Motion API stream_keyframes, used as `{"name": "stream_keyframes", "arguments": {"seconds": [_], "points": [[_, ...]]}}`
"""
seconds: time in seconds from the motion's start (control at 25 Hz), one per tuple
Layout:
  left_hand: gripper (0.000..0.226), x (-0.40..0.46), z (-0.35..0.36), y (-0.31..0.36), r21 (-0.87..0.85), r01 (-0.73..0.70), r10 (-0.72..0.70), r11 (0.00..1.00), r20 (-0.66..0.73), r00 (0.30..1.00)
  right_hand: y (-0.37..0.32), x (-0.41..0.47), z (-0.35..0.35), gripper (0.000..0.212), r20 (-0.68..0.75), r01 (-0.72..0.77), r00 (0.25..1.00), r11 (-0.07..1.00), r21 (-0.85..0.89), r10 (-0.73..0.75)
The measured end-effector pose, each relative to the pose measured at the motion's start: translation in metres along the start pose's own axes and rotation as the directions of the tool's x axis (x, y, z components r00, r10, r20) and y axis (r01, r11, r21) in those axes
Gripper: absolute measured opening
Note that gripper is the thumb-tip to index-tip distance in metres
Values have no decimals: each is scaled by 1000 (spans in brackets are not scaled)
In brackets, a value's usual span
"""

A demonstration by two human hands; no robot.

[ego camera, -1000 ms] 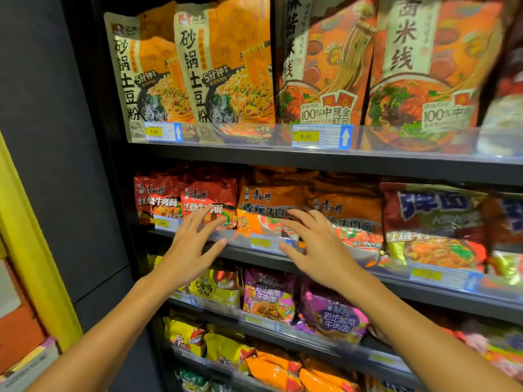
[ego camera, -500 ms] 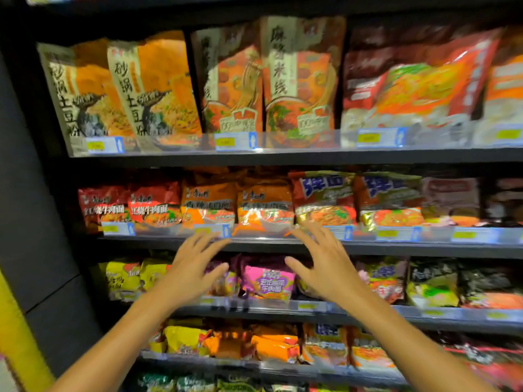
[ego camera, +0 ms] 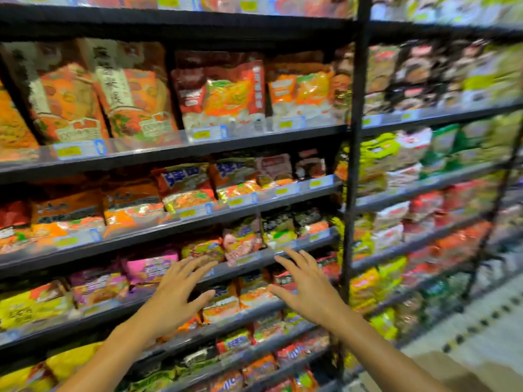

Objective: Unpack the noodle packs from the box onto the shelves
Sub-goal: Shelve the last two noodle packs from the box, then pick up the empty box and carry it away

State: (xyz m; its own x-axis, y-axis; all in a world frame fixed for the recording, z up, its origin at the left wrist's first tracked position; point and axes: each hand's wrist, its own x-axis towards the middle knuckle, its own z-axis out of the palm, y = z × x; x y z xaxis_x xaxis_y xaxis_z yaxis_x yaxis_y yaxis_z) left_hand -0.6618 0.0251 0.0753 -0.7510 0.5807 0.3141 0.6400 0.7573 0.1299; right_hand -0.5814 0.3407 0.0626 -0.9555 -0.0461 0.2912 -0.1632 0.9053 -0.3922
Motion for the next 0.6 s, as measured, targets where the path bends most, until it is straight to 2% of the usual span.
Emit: {"name": "stream_keyframes", "arguments": {"seconds": [0.24,0.48,0.6], "points": [[81,0,14,40,-112,-137,145,984,73,987,10,-78,-19,100,-56,-201,979,977,-75,197],[66,-55,26,23,-189,-202,221,961,87,971,-41,-136,5,101,-58,-313,948,949,-19,312],[72,-92,34,7,-218,-184,215,959,129,968,-68,-161,32,80,-12,-346,938,937,-46,346]]}}
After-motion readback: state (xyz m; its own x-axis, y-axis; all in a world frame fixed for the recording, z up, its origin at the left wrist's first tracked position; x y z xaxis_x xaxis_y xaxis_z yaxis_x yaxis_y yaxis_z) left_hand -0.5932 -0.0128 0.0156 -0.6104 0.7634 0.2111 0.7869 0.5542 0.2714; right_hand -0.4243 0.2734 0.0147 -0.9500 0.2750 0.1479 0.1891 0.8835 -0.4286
